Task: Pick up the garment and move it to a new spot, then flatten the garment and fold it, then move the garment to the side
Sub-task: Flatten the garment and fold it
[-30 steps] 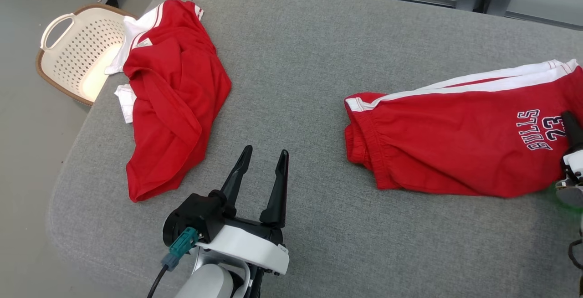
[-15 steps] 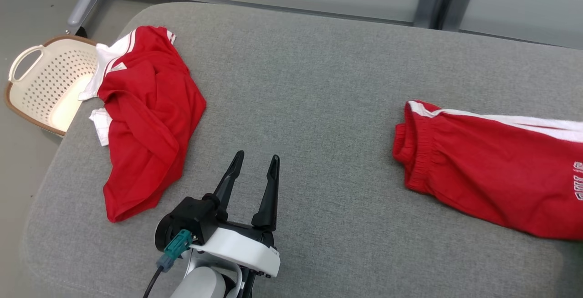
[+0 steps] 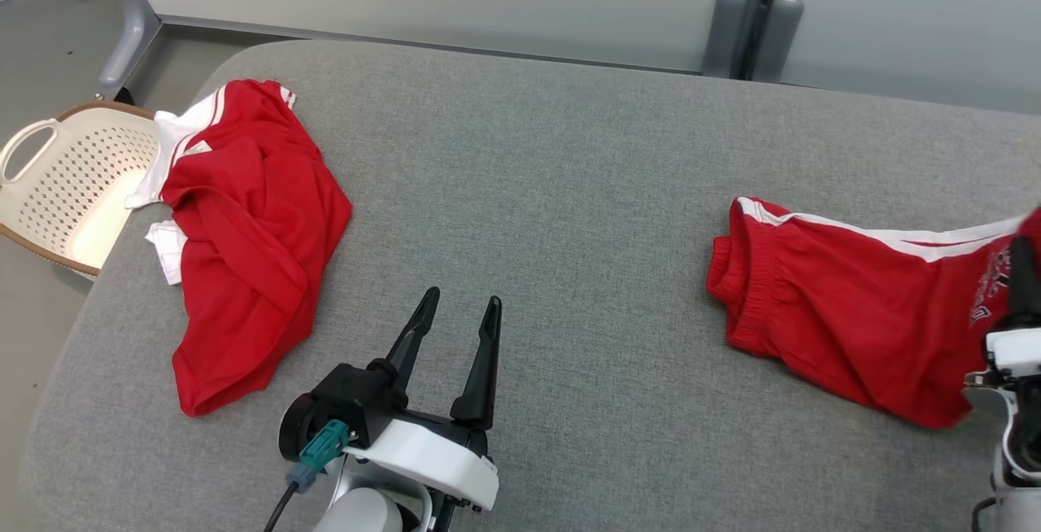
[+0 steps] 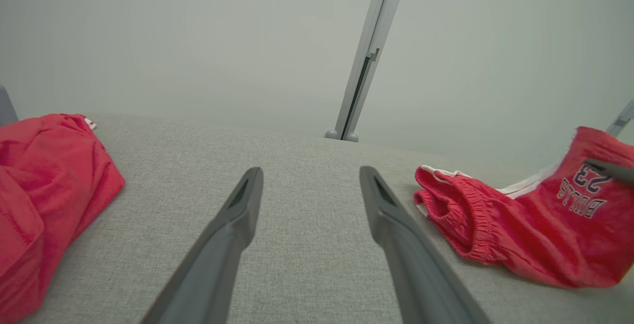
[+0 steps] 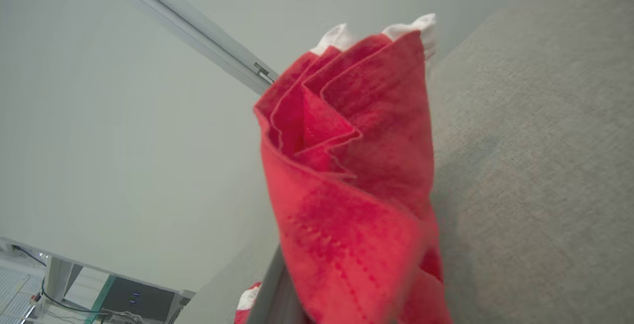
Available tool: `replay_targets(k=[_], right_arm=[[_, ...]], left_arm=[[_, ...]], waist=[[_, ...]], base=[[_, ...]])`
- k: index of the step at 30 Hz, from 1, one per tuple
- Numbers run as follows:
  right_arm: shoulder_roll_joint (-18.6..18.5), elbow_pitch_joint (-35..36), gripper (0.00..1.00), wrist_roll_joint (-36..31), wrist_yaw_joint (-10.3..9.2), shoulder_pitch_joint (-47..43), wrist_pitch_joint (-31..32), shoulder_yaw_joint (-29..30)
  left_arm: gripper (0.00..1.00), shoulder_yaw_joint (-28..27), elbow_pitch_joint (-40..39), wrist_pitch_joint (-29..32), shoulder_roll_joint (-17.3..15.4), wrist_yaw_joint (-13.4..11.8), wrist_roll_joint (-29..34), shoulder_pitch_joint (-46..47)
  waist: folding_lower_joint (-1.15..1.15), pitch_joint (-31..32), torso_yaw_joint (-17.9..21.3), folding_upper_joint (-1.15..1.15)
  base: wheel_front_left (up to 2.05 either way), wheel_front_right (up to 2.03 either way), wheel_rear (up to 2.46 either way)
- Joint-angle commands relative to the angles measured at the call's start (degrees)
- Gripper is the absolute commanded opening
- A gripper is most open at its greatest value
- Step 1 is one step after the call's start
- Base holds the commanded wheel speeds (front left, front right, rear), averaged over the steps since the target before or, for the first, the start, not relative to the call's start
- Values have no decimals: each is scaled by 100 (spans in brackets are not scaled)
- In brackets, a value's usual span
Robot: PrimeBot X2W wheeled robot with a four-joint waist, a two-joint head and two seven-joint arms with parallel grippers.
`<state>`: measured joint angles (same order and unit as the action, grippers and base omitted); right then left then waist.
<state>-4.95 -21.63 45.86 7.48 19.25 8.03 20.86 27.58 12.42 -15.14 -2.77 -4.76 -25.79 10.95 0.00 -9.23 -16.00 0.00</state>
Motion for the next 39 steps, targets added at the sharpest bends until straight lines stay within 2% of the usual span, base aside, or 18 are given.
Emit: replay_targets(k=[1, 8, 15, 16, 17, 22, 29, 34, 39], right_arm=[[29, 174, 0, 165, 2, -152, -34, -244], [-48, 674, 0, 566, 2, -663, -77, -1559], [-207, 441, 0, 605, 2, -770, -223, -2247], [-235, 393, 31, 577, 2, -769, -256, -2346], [-226, 324, 100, 612, 2, -767, -233, -2462], [-261, 260, 100, 830, 2, -733, -149, -2973], [-343, -40, 100, 984, 2, -699, 64, -3392], [-385, -497, 100, 902, -1, -614, 218, -3472], [-400, -299, 100, 961, 1, -399, 72, -3537]], left_arm=[[100, -21, 24, 0, -24, 26, 48, -57], [100, -142, 114, 0, -24, 74, 71, -167], [100, -160, 137, 0, -22, 103, 73, -226], [100, -155, 139, 0, -22, 110, 65, -239], [100, -158, 137, 0, -22, 102, 53, -257], [100, -131, 89, 0, -22, 70, -26, -281], [100, -57, 4, 0, -22, 14, -132, -235], [100, -14, -27, 0, -22, -48, -178, -172], [100, -36, -72, 0, -22, -90, -164, -93]], waist=[[0, 71, -44, 0], [0, 251, -214, 0], [0, 292, -372, 0], [0, 295, -399, 0], [0, 297, -421, 0], [0, 241, -532, 0], [0, 95, -628, 0], [0, 17, -627, 0], [0, 22, -483, 0]], base=[[0, 0, 0], [0, 0, 0], [0, 0, 0], [0, 0, 0], [0, 0, 0], [0, 0, 0], [0, 0, 0], [0, 0, 0], [0, 0, 0]])
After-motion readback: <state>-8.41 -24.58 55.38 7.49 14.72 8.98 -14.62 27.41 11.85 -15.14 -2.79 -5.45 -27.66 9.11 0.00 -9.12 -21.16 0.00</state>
